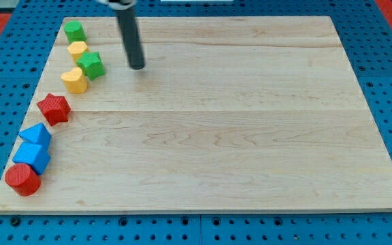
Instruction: Move the yellow hexagon into the green circle
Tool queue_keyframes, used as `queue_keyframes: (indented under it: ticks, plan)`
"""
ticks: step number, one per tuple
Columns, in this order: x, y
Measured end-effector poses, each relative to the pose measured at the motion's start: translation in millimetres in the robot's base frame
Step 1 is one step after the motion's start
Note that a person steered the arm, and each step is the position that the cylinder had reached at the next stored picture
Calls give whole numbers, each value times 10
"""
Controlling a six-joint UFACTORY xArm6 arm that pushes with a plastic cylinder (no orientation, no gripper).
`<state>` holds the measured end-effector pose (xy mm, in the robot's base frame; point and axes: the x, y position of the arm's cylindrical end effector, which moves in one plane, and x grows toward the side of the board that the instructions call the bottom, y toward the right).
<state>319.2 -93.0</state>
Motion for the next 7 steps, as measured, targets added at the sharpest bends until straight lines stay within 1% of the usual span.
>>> queue_keyframes:
  ticks: [1,2,3,4,6,7]
  plan:
    - [-211,-288]
    - [-243,-812]
    - [-234,-1166]
    - [-124,-1473]
    - [-18,-1152]
    - [40,-1304]
